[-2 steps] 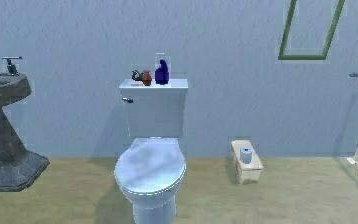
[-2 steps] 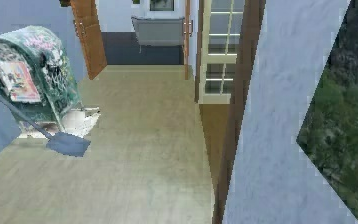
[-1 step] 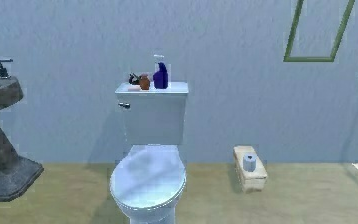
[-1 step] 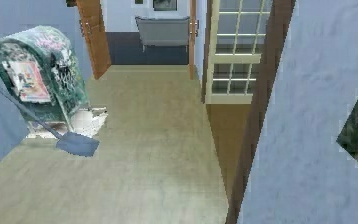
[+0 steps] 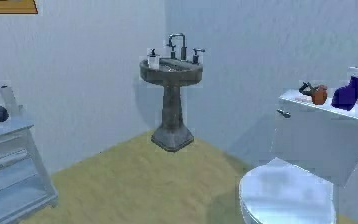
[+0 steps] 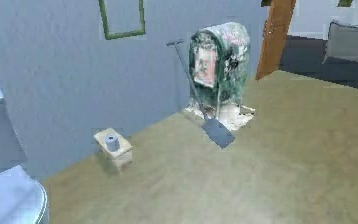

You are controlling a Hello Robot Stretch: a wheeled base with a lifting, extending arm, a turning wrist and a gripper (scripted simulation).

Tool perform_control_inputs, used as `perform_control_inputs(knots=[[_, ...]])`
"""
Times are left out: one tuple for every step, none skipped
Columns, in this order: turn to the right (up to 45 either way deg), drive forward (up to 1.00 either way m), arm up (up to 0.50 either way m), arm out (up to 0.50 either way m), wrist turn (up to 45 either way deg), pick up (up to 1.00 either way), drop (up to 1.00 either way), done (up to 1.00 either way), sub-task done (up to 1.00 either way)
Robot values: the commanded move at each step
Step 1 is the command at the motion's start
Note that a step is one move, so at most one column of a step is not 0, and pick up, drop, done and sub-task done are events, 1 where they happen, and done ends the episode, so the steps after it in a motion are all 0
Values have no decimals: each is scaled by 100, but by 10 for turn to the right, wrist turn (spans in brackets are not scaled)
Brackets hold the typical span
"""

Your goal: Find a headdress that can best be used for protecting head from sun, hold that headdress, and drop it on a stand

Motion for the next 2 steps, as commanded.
perform_control_inputs(knots=[[-420, 0, 0, 0, 0, 0, 0, 0, 0], [0, 80, 0, 0, 0, 0, 0, 0, 0]])
